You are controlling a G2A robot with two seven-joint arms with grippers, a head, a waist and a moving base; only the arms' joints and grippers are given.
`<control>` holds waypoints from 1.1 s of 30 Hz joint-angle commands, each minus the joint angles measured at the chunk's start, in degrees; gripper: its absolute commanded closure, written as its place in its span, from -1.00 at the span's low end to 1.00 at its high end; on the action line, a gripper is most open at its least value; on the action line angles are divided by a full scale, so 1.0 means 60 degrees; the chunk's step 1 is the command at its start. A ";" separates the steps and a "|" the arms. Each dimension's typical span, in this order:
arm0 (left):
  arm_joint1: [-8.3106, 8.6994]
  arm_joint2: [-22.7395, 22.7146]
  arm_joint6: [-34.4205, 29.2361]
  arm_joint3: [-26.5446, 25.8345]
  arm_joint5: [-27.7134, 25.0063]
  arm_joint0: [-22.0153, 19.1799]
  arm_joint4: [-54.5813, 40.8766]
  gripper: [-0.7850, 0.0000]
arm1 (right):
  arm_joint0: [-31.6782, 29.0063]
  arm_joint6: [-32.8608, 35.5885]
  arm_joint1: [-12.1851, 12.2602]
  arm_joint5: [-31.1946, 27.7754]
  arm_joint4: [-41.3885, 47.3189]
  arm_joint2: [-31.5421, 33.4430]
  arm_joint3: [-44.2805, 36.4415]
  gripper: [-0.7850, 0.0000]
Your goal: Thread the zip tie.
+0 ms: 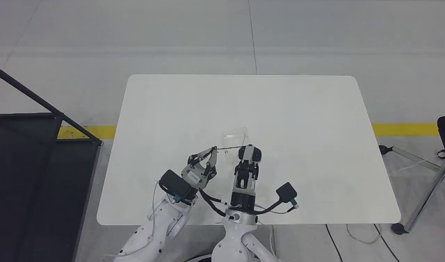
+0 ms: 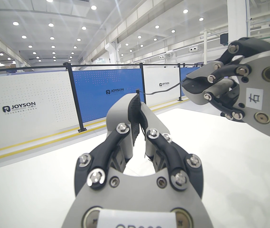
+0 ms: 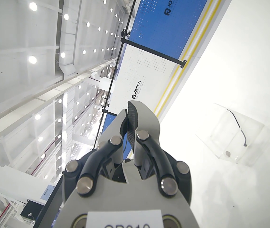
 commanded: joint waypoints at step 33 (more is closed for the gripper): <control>0.0000 0.0000 0.0000 0.0000 0.0000 0.0000 0.0000 1.00 | -0.0046 0.0113 -0.0122 0.0092 0.0037 0.0146 0.0012 1.00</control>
